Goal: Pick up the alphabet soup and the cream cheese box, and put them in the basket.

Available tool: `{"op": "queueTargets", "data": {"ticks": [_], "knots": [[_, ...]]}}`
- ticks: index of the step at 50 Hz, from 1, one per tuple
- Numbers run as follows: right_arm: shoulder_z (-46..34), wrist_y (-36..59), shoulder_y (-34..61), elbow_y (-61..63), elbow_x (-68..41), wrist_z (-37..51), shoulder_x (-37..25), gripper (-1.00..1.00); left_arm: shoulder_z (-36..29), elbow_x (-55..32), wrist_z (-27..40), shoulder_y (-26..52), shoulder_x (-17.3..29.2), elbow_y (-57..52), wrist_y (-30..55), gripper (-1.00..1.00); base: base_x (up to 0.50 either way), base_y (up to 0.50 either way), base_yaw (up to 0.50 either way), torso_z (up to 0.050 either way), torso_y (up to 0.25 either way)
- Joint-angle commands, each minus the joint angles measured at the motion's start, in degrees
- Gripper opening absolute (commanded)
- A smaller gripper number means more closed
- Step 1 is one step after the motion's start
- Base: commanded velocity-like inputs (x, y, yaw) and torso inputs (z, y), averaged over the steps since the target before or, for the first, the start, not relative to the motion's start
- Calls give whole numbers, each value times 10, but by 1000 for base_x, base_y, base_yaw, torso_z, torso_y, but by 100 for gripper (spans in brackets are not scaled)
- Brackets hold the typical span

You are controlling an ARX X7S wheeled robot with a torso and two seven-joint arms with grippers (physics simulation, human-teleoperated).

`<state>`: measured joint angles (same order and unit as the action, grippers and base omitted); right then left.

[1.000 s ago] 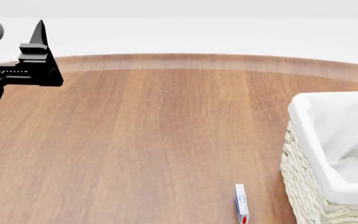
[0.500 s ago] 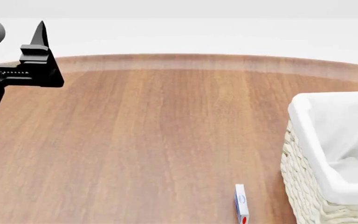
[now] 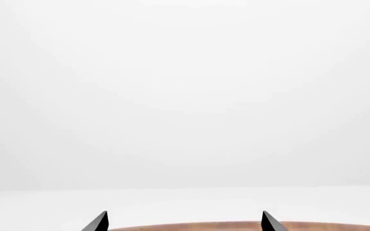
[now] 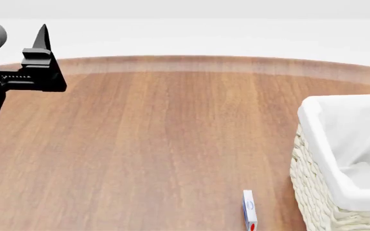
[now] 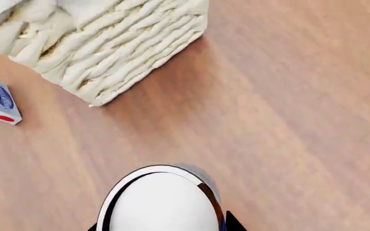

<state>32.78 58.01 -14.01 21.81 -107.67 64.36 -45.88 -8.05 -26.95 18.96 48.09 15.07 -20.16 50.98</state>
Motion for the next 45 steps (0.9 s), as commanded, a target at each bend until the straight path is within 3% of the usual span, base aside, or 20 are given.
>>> {"op": "queueTargets", "data": {"ticks": [1, 9, 15, 20, 24, 31, 45], "knots": [[-61, -40, 122, 30, -153, 119, -121, -100, -2, -1, 0, -2, 3, 2, -4, 100, 0, 0, 0, 0, 0], [-166, -85, 258, 24, -221, 149, -193, -100, -4, -2, 1, 1, 3, 7, -4, 100, 0, 0, 0, 0, 0], [-300, -108, 425, 13, -302, 198, -248, -100, -4, -4, 3, 4, 4, 7, -2, 100, 0, 0, 0, 0, 0], [-443, -95, 625, -14, -358, 254, -250, -100, -5, -4, 2, 3, 4, 11, -6, 100, 0, 0, 0, 0, 0], [-520, -83, 736, -43, -335, 251, -230, -100, -7, -3, 1, -1, 4, 16, -12, 100, 0, 0, 0, 0, 0], [-543, -45, 795, -108, -223, 194, -175, -100, -8, -1, 1, -2, 6, 23, -18, 100, 0, 0, 0, 0, 0], [-542, -29, 843, -168, -108, 123, -149, -100, -13, -2, 2, -4, 5, 28, -24, 100, 0, 0, 0, 0, 1]]}}
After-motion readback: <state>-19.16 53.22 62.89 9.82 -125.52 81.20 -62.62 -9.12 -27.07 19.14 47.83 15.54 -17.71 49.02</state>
